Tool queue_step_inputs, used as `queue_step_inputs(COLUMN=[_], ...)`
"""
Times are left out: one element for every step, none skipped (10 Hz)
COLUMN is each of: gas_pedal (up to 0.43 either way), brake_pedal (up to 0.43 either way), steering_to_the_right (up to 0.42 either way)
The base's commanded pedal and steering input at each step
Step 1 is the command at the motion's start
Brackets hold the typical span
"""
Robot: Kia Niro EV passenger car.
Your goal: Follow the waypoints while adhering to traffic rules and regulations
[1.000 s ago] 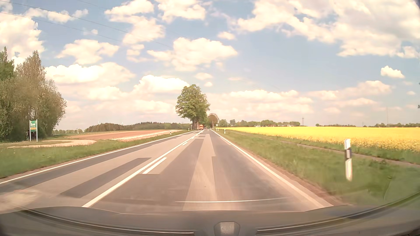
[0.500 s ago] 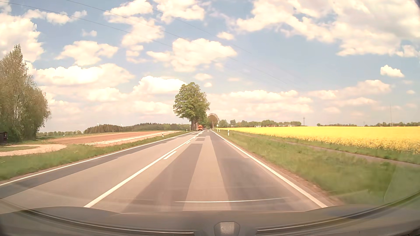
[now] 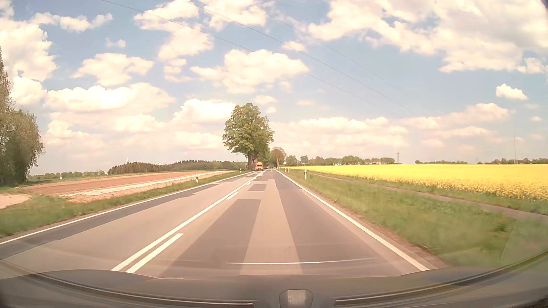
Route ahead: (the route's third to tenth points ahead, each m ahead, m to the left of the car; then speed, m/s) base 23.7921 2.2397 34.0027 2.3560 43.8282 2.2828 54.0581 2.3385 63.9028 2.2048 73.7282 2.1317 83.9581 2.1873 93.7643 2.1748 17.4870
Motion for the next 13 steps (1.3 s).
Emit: queue_step_inputs(gas_pedal=[0.15, 0.15, 0.15, 0.15, 0.15, 0.15, 0.15, 0.15, 0.15, 0.15, 0.15, 0.15, 0.15], brake_pedal=[0.0, 0.0, 0.0, 0.0, 0.0, 0.0, 0.0, 0.0, 0.0, 0.0, 0.0, 0.0, 0.0], steering_to_the_right=[-0.004, -0.004, -0.004, -0.003, -0.002, -0.001, -0.001, -0.001, -0.001, -0.001, -0.001, -0.003, -0.004])
